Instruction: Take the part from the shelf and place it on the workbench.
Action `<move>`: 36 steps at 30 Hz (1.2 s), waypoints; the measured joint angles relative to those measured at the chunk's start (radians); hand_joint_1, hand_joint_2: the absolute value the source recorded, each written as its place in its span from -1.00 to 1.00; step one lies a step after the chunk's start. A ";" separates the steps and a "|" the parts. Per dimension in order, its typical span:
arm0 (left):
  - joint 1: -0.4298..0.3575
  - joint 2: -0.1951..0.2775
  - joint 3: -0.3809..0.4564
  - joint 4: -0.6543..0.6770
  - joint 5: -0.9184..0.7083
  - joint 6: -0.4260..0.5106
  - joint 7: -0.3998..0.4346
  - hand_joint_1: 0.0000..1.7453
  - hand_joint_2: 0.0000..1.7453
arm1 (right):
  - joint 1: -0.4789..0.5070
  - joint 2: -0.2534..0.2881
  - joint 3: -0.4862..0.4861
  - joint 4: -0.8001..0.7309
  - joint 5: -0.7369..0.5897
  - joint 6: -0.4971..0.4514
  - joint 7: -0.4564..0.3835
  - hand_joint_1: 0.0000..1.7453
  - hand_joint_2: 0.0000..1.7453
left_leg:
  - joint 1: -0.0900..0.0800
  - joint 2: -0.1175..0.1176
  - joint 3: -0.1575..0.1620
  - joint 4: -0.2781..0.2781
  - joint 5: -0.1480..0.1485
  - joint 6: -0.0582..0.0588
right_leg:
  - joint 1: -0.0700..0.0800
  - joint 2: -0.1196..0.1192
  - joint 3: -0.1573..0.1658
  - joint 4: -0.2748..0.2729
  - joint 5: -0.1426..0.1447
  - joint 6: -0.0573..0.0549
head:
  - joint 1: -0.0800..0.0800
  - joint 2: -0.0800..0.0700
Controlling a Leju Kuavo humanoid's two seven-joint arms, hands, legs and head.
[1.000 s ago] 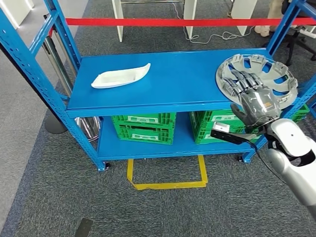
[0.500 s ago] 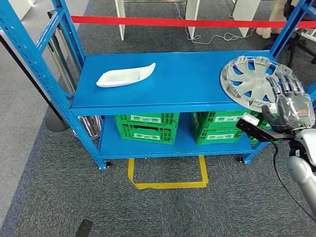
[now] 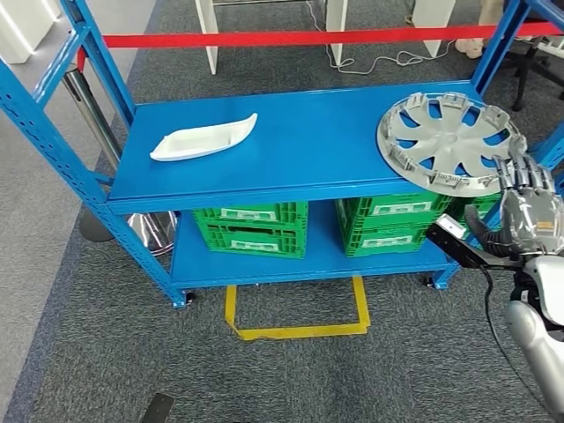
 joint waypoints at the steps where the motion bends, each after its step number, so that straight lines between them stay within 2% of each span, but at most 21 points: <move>1: 0.000 0.001 -0.001 0.000 -0.002 -0.006 0.000 -1.00 -1.00 | 0.003 0.008 -0.004 0.000 0.001 0.001 0.002 -1.00 -1.00 | -0.002 0.000 0.025 -0.069 0.043 0.008 | 0.000 0.001 0.003 0.000 -0.001 0.000 | 0.000 0.000; 2: 0.000 0.002 -0.003 0.000 -0.003 -0.010 0.000 -1.00 -1.00 | 0.004 0.016 -0.008 0.001 0.002 0.002 0.002 -1.00 -1.00 | -0.005 -0.001 0.049 -0.131 0.073 0.015 | 0.002 0.002 0.004 -0.001 -0.002 0.002 | 0.000 0.000; 4: -0.001 0.003 -0.005 0.000 -0.003 -0.014 -0.001 -1.00 -1.00 | 0.007 0.029 -0.015 0.003 0.003 0.004 0.004 -1.00 -1.00 | -0.010 -0.002 0.077 -0.205 0.093 0.025 | 0.003 0.003 0.001 -0.002 -0.002 0.009 | 0.000 0.000; 6: 0.000 0.003 -0.007 0.000 -0.003 -0.015 -0.002 -1.00 -1.00 | 0.011 0.038 -0.019 0.004 0.009 0.007 0.007 -1.00 -1.00 | -0.011 -0.002 0.080 -0.219 0.090 0.027 | 0.002 0.003 -0.002 -0.006 0.002 0.021 | 0.000 0.000; 8: 0.000 0.003 -0.008 0.000 -0.004 -0.016 -0.002 -1.00 -1.00 | 0.013 0.043 -0.023 0.005 0.027 0.010 0.012 -1.00 -1.00 | -0.007 -0.002 0.085 -0.234 0.097 0.033 | 0.002 0.001 -0.011 0.007 -0.012 0.029 | 0.001 0.000; 11: -0.001 0.003 -0.010 0.000 -0.005 -0.017 -0.002 -1.00 -1.00 | 0.015 0.047 -0.032 0.012 0.052 0.021 0.020 -1.00 -1.00 | -0.005 -0.001 0.090 -0.246 0.103 0.042 | 0.002 0.000 -0.086 0.161 -0.092 0.034 | 0.004 0.000; 13: 0.000 0.002 -0.013 0.000 -0.008 -0.018 -0.003 -1.00 -1.00 | 0.019 0.051 -0.033 0.018 0.061 0.026 0.021 -1.00 -1.00 | -0.007 -0.001 0.091 -0.246 0.102 0.043 | 0.002 0.000 -0.133 0.254 -0.116 0.038 | 0.004 0.000; 14: 0.001 0.002 -0.014 0.000 -0.010 -0.019 -0.004 -1.00 -1.00 | 0.020 0.053 -0.033 0.021 0.065 0.028 0.020 -1.00 -1.00 | -0.007 -0.001 0.091 -0.245 0.102 0.043 | 0.002 -0.001 -0.133 0.252 -0.103 0.039 | 0.004 0.000; 15: 0.000 0.002 -0.015 0.000 -0.012 -0.020 -0.004 -1.00 -1.00 | 0.020 0.056 -0.033 0.024 0.070 0.030 0.020 -1.00 -1.00 | -0.007 -0.001 0.092 -0.244 0.101 0.042 | 0.001 -0.001 -0.112 0.209 -0.072 0.039 | 0.004 0.000; 16: 0.000 0.002 -0.016 0.000 -0.013 -0.021 -0.004 -1.00 -1.00 | 0.019 0.058 -0.033 0.026 0.075 0.033 0.020 -1.00 -1.00 | -0.007 -0.001 0.093 -0.242 0.099 0.040 | 0.001 -0.003 -0.078 0.140 -0.036 0.038 | 0.004 0.000; 18: -0.001 0.002 -0.018 0.000 -0.014 -0.022 -0.004 -1.00 -1.00 | 0.015 0.066 -0.031 0.029 0.084 0.037 0.020 -1.00 -1.00 | -0.011 -0.001 0.091 -0.235 0.094 0.032 | 0.003 -0.005 -0.013 0.023 0.000 0.033 | 0.004 0.000; 19: -0.001 0.002 -0.018 0.000 -0.014 -0.022 -0.004 -1.00 -1.00 | 0.014 0.071 -0.031 0.031 0.087 0.038 0.020 -1.00 -1.00 | -0.013 -0.001 0.089 -0.232 0.092 0.028 | 0.004 -0.005 0.002 -0.003 0.002 0.029 | 0.003 0.000; 23: -0.001 0.003 -0.022 0.000 -0.014 -0.022 -0.004 -1.00 -1.00 | 0.015 0.083 -0.028 0.037 0.092 0.038 0.020 -1.00 -1.00 | -0.012 -0.001 0.084 -0.214 0.080 0.011 | 0.002 -0.004 0.011 -0.012 -0.001 0.011 | 0.001 0.000; 25: -0.002 0.004 -0.023 0.000 -0.014 -0.022 -0.004 -1.00 -1.00 | 0.014 0.088 -0.028 0.037 0.092 0.038 0.020 -1.00 -1.00 | -0.008 -0.001 0.049 -0.131 0.033 -0.002 | -0.002 -0.005 0.016 -0.014 -0.002 0.002 | -0.004 0.000; 27: 0.000 0.004 -0.023 0.000 -0.015 -0.022 -0.004 -1.00 -1.00 | 0.014 0.093 -0.026 0.039 0.094 0.038 0.020 -1.00 -1.00 | -0.002 0.000 -0.018 0.005 -0.021 -0.011 | -0.002 -0.006 0.019 -0.014 -0.004 -0.003 | -0.006 0.000; 28: 0.001 0.004 -0.023 0.000 -0.015 -0.023 -0.004 -1.00 -1.00 | 0.015 0.096 -0.025 0.041 0.097 0.039 0.021 -1.00 -1.00 | 0.000 0.000 -0.042 0.050 -0.030 -0.013 | -0.002 -0.005 0.020 -0.014 -0.006 -0.004 | -0.006 0.000; 29: 0.001 0.004 -0.023 0.000 -0.016 -0.024 -0.004 -1.00 -1.00 | 0.015 0.099 -0.024 0.043 0.102 0.039 0.022 -1.00 -1.00 | 0.002 0.000 -0.051 0.060 -0.019 -0.013 | -0.002 -0.005 0.022 -0.014 -0.007 -0.004 | -0.006 0.000; 30: 0.002 0.004 -0.023 0.000 -0.016 -0.024 -0.004 -1.00 -1.00 | 0.015 0.103 -0.022 0.045 0.108 0.039 0.023 -1.00 -1.00 | 0.003 0.000 -0.040 0.030 0.011 -0.012 | -0.002 -0.004 0.025 -0.014 -0.009 -0.003 | -0.006 0.000; 32: 0.001 0.004 -0.023 0.000 -0.019 -0.027 -0.004 -1.00 -1.00 | 0.014 0.114 -0.018 0.049 0.122 0.041 0.027 -1.00 -1.00 | 0.002 -0.001 0.016 -0.100 0.084 -0.005 | -0.001 -0.002 0.034 -0.014 -0.016 0.001 | -0.006 0.000; 33: 0.001 0.004 -0.024 0.000 -0.021 -0.027 -0.004 -1.00 -1.00 | 0.014 0.119 -0.017 0.051 0.127 0.042 0.029 -1.00 -1.00 | 0.001 -0.001 0.043 -0.161 0.105 -0.001 | 0.000 -0.001 0.035 -0.014 -0.019 0.004 | -0.006 0.000; 36: 0.000 0.004 -0.026 0.000 -0.023 -0.028 0.004 -1.00 -1.00 | 0.014 0.131 -0.011 0.059 0.134 0.044 0.032 -1.00 -1.00 | -0.003 -0.001 0.066 -0.224 0.102 0.013 | 0.004 -0.001 0.034 -0.013 -0.015 0.022 | -0.005 0.000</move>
